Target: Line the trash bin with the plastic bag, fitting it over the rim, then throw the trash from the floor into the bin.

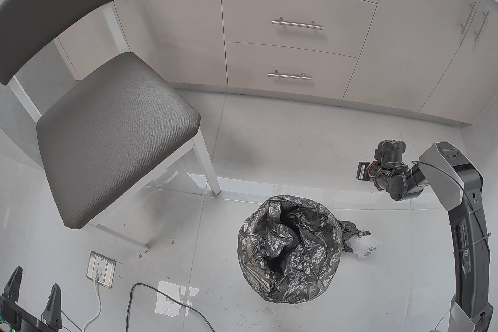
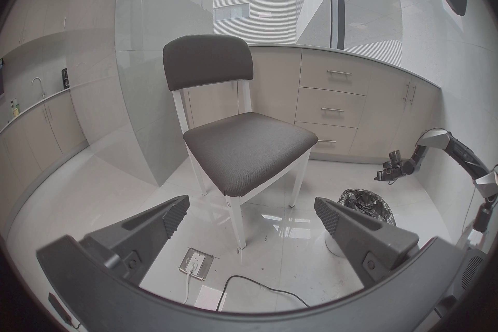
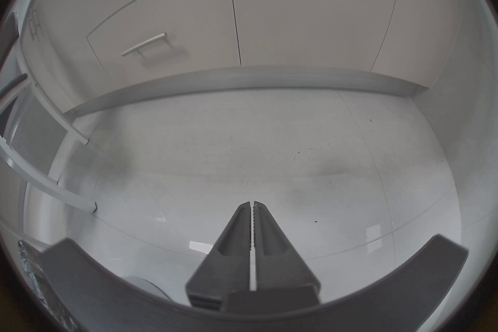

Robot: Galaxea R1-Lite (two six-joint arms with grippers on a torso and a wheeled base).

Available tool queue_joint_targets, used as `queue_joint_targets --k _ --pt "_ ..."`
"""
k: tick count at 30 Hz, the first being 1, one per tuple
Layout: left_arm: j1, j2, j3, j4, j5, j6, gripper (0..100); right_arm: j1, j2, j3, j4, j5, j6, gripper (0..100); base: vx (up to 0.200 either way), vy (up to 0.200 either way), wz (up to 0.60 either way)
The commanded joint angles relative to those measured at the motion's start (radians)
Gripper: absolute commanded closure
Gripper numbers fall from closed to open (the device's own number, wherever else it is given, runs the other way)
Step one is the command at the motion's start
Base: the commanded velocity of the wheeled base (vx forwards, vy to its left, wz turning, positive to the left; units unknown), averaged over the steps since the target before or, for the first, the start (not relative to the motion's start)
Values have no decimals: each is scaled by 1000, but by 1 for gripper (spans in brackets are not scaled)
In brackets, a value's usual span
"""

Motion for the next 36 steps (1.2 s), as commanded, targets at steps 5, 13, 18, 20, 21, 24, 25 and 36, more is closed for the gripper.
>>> queue_joint_targets --k 5,13,18,20,21,24,25,36 --pt "2 -16 10 0 0 -1 0 21 99 -102 67 23 -8 100 0 0 0" --pt "0 -16 10 0 0 -1 0 15 65 -87 156 159 -190 100 0 0 0" --pt "0 -16 10 0 0 -1 0 4 57 -75 211 195 -348 100 0 0 0" --pt "0 -16 10 0 0 -1 0 2 64 -53 214 204 -407 100 0 0 0" --pt "2 -16 10 0 0 -1 0 2 65 -47 214 208 -414 100 0 0 0" --pt "0 -16 10 0 0 -1 0 2 77 -38 216 247 -431 100 0 0 0" --pt "0 -16 10 0 0 -1 0 2 82 -38 216 253 -437 0 0 0 0" --pt "0 -16 10 0 0 -1 0 2 105 -50 213 262 -445 0 0 0 0"
